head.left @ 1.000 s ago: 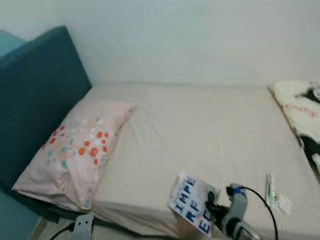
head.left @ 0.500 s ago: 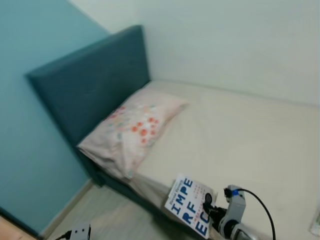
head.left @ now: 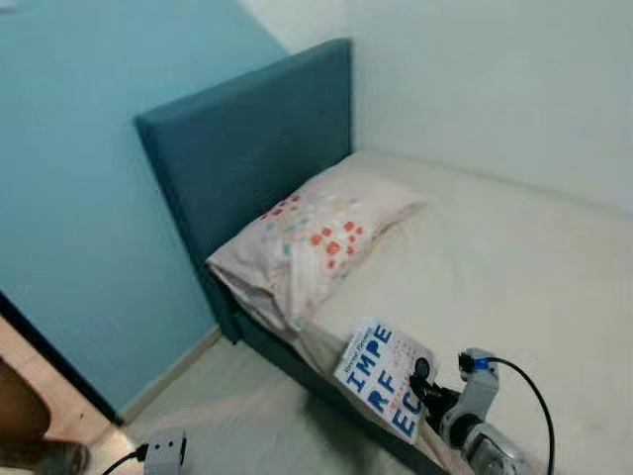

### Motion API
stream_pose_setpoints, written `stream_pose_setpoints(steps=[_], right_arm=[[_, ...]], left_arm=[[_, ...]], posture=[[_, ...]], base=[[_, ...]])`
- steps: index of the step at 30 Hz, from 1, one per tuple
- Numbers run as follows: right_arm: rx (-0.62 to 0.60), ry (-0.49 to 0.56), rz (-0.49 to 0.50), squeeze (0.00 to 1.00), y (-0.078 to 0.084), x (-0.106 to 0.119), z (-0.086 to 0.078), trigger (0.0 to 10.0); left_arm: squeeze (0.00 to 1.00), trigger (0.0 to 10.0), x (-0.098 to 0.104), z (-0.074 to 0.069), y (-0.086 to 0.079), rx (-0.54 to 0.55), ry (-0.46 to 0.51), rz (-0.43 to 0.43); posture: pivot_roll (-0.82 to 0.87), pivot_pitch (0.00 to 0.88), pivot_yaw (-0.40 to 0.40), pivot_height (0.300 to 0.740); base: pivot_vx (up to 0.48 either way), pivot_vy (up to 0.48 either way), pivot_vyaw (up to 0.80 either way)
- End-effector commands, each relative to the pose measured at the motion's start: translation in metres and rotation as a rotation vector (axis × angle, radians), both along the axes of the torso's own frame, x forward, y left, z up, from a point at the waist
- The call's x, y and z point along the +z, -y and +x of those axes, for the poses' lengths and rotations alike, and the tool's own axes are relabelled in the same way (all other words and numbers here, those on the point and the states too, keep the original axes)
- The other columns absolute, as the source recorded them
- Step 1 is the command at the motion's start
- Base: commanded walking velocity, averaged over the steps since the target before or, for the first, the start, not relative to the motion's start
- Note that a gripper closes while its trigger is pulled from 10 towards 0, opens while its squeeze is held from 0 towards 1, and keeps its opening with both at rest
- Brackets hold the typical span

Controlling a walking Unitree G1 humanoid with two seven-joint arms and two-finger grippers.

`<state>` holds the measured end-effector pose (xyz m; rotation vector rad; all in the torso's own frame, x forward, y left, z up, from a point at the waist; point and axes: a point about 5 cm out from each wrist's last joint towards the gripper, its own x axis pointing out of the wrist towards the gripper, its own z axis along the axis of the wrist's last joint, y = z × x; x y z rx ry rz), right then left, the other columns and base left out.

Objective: Clean up the room

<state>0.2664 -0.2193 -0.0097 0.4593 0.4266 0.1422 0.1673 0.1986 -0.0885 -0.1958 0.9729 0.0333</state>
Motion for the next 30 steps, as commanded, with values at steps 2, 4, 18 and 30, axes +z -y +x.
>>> stream_pose_setpoints(steps=[2,4,18,30], right_arm=[[0.019,0.053,0.005,0.0,-0.0039,0.0079,0.0079,10.0],[0.025,0.058,0.004,0.0,-0.0048,0.0091,0.0093,10.0],[-0.013,0.044,-0.037,0.0,-0.0012,0.0122,0.0145,10.0],[0.003,0.031,-0.056,0.0,-0.0014,0.0113,0.0141,10.0]], left_arm=[[0.0,10.0,0.0009,0.0002,-0.0041,0.007,0.001,-0.01],[0.0,10.0,0.0009,0.0001,-0.0041,0.001,0.001,-0.014],[0.0,10.0,-0.0007,-0.0009,0.0016,0.021,-0.004,-0.024],[0.0,10.0,0.0017,0.0028,-0.0055,0.039,0.002,0.005]], posture=[[-0.06,0.065,0.065,0.74],[-0.06,0.066,0.065,0.74],[-0.07,0.055,0.06,0.74],[-0.07,0.047,0.05,0.74]], base=[[0.0,0.0,0.63],[0.0,-0.204,0.63],[0.0,-0.429,0.4],[0.0,0.0,0.0]])
